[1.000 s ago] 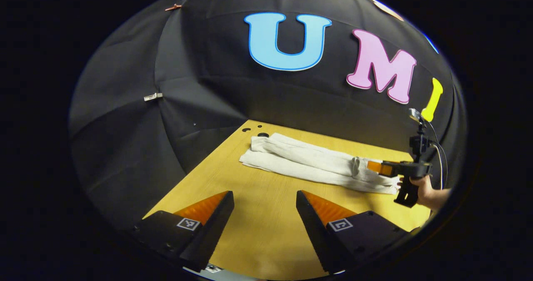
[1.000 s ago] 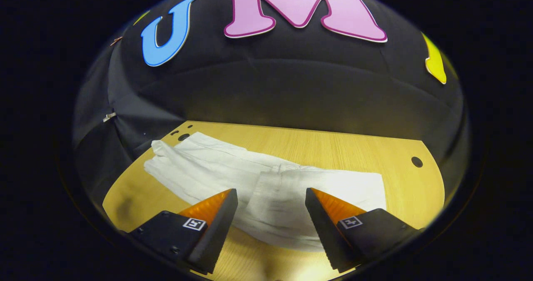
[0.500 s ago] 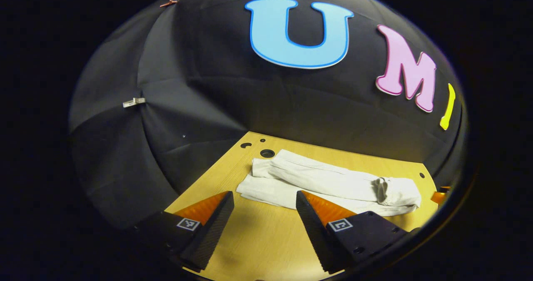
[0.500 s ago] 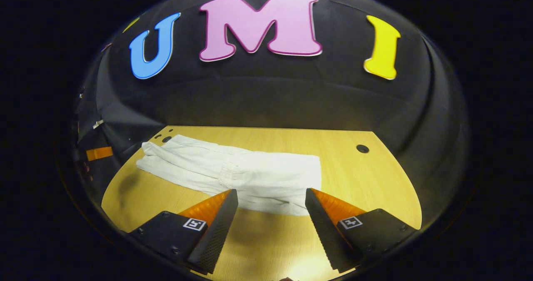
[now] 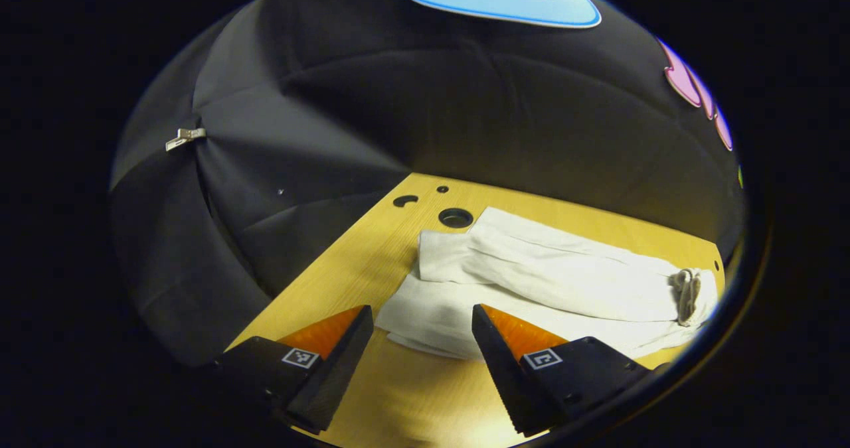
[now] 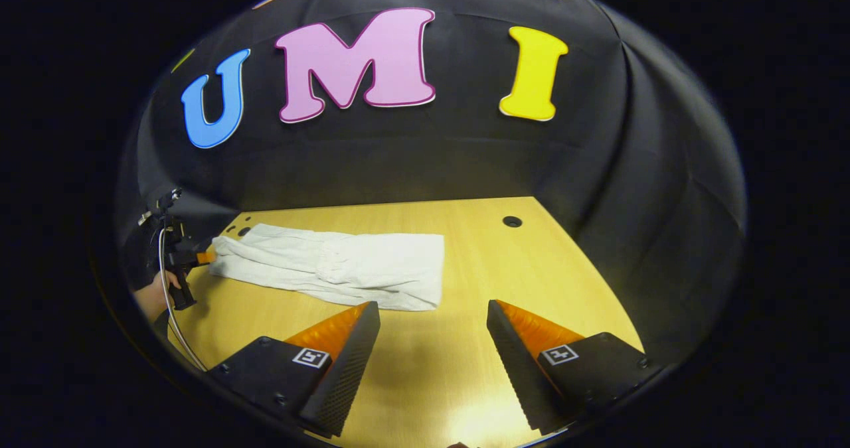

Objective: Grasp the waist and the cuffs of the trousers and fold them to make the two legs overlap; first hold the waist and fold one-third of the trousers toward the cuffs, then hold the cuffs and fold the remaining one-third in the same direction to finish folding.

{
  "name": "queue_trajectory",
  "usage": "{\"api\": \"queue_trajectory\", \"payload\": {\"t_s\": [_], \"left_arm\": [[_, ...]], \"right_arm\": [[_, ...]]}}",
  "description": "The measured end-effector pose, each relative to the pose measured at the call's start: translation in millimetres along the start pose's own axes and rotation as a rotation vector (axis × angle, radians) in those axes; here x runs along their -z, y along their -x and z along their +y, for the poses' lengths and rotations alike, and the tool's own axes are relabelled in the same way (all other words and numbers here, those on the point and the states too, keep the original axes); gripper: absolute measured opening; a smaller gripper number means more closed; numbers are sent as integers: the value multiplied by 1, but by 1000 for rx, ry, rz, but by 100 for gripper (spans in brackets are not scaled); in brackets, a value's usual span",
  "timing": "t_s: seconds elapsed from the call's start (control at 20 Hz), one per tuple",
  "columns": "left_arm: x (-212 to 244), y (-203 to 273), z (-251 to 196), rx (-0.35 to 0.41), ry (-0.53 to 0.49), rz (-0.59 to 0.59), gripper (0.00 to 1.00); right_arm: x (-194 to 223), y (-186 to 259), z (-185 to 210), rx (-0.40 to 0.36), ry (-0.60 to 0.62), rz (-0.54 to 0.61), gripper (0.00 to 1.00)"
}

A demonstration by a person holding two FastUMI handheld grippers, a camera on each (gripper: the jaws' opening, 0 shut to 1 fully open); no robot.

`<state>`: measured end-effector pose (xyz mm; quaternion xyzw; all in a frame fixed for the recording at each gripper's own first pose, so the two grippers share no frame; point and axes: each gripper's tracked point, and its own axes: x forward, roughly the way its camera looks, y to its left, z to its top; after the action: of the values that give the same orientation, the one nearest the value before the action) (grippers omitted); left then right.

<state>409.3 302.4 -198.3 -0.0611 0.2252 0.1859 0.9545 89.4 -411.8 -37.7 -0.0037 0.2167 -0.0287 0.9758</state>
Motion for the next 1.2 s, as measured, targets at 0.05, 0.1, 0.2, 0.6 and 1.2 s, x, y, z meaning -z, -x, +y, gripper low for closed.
{"api": "queue_trajectory", "payload": {"t_s": [0.05, 0.1, 0.2, 0.6, 1.2], "left_arm": [[4, -8, -1, -8, 8, 10, 96], [7, -13, -1, -15, 16, 23, 96], [11, -21, -4, -3, 28, 31, 95], [26, -27, -6, -12, 36, 89, 100], [31, -26, -44, 150, -127, 169, 20]], "right_arm": [[-1, 5, -5, 18, 12, -10, 99], [-1, 9, -8, 28, 20, -11, 99], [4, 15, -8, 28, 21, 4, 99], [10, 24, 5, 32, 50, -16, 98], [14, 35, 7, 36, 68, -22, 98]]}}
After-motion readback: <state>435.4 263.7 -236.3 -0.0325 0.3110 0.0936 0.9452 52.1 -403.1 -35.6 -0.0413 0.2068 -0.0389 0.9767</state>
